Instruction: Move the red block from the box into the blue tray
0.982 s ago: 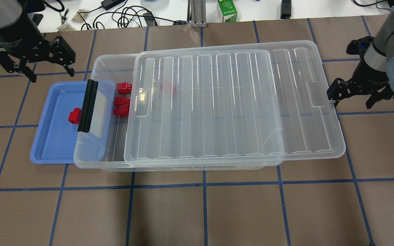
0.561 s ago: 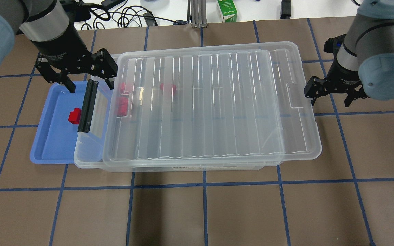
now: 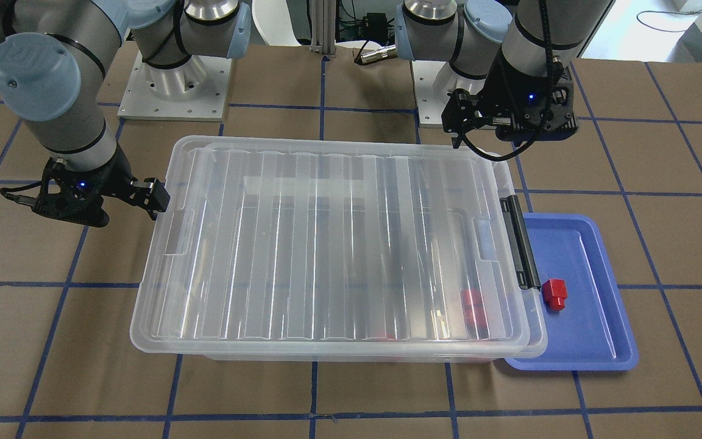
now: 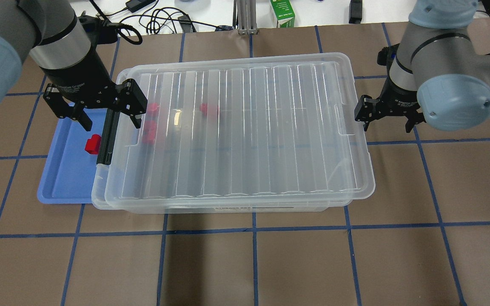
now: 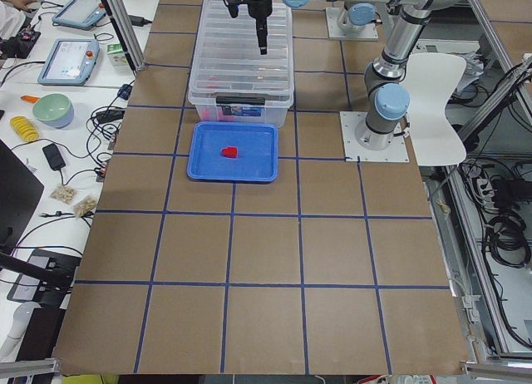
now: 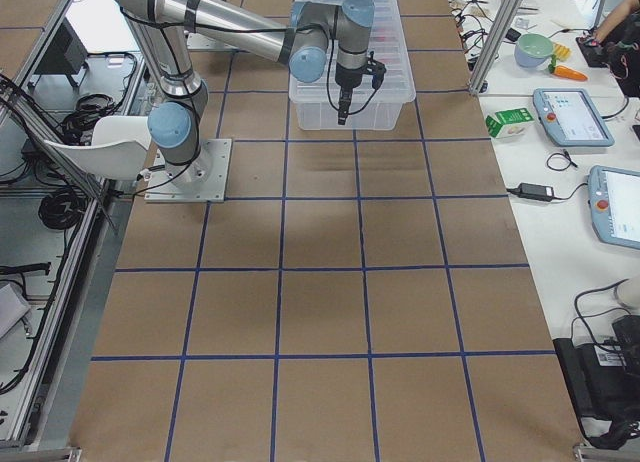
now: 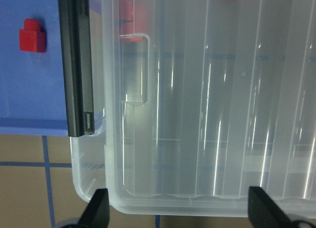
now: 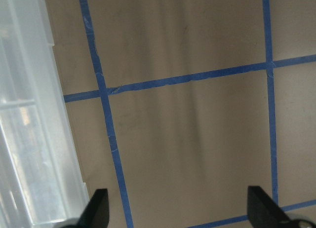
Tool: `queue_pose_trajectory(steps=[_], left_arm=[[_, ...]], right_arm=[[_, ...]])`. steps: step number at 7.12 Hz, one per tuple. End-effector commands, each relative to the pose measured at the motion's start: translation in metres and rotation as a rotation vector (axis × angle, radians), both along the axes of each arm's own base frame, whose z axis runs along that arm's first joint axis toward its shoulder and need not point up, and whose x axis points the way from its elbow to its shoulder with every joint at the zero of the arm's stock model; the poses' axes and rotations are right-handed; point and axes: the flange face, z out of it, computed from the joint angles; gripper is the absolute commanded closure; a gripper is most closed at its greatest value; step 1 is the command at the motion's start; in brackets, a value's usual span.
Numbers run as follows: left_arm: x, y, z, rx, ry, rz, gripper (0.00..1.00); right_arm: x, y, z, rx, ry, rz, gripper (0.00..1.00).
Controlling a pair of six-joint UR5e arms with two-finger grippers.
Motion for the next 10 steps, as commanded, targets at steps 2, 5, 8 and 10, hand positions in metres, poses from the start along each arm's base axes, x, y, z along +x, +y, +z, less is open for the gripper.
queue_pose_trajectory(steps=[2,5,8,10], left_arm=[[0.000,0.003,-0.001,-0.002,-0.004,0.000,0.00],[-0.002,0.003,-0.004,0.003,0.016,0.000,0.00],[-0.002,0.003,-0.002,-0.006,0.019,-0.001,0.00],[-0.002,0.003,-0.002,-0.006,0.016,0.000,0.00]], right_arm=[[0.001,-0.009,0.017,-0.052,-0.004,0.084,0.00],[0.018,0.020,0.124,-0.094,-0.089,0.084,0.00],[0.057,0.049,0.152,-0.060,-0.079,0.068,0.00],[0.058,0.046,0.159,-0.087,-0.081,0.087,0.00]])
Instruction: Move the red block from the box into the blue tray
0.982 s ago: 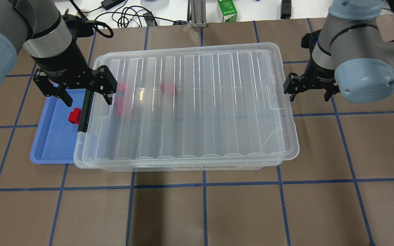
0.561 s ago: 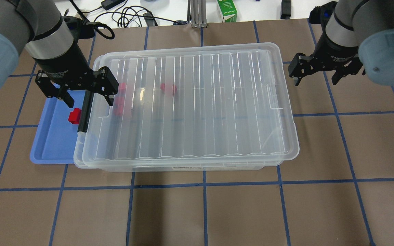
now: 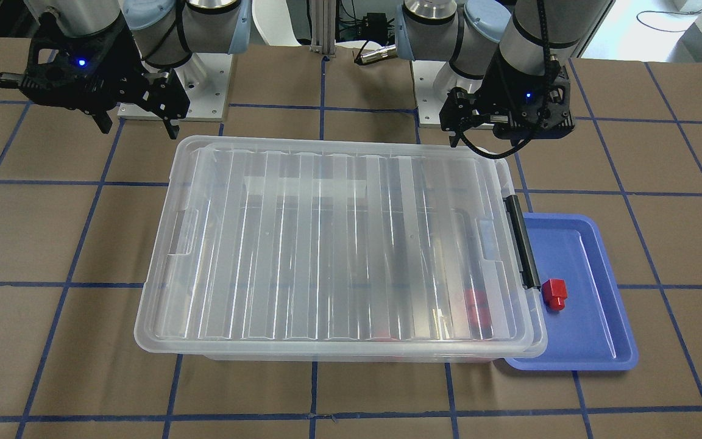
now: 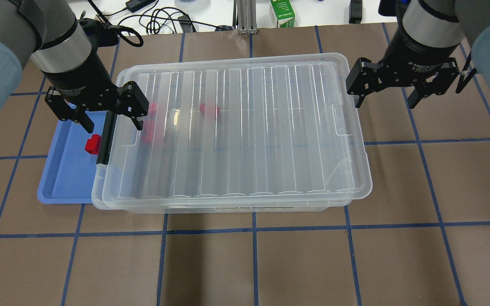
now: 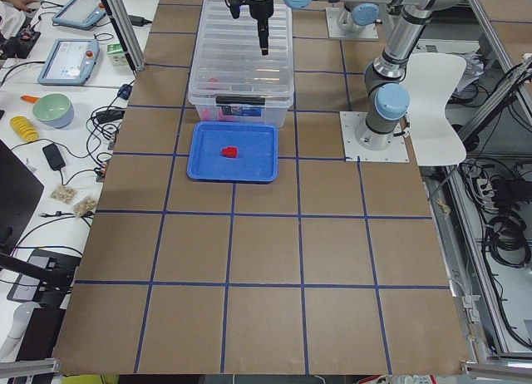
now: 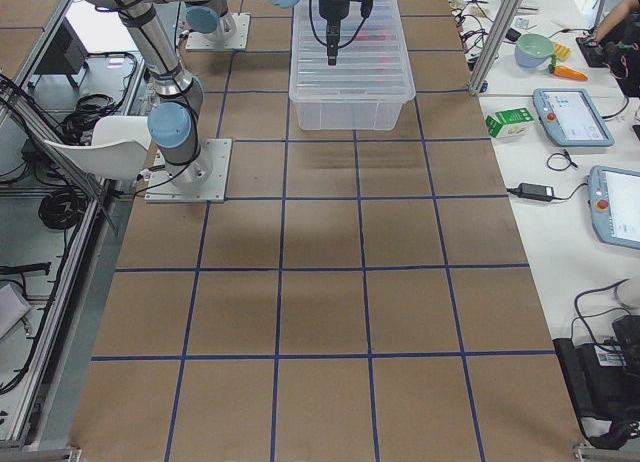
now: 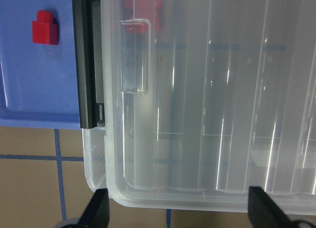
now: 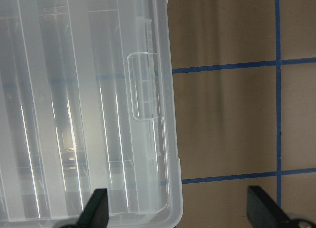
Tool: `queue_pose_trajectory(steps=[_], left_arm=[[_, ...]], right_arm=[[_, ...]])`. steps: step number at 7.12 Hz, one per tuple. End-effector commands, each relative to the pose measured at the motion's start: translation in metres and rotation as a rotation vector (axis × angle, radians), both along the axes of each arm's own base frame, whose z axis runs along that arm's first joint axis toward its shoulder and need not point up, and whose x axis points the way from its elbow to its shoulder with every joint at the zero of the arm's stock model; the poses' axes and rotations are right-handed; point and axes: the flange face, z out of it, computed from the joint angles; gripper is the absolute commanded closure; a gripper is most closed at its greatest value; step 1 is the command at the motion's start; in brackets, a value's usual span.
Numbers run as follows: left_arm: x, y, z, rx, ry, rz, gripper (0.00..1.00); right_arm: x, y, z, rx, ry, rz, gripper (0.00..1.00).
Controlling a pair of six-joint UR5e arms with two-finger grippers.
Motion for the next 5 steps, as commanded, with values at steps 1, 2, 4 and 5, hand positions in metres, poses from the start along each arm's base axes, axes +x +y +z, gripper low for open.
queue_pose_trajectory(steps=[1,2,4,5], left_arm=[[0.0004,0.0001,-0.0001,0.000,-0.001,0.002,0.00],[0.0005,0.0002,-0.0008,0.002,-0.002,0.000,0.00],[0.0007,0.0010,0.0013,-0.003,-0.004,0.001,0.00],[0.0007,0.0010,0.0008,-0.003,-0.004,0.000,0.00]], right_arm=[[0.0013,-0.0041,0.0067,-0.031,-0.010,0.006,0.00],[0.0006,-0.0040,0.0060,-0.030,-0.004,0.006,0.00],[0.0012,-0.0032,0.0022,-0.022,-0.002,0.005,0.00],[0.0017,-0.0022,-0.0017,-0.013,-0.001,0.008,0.00]])
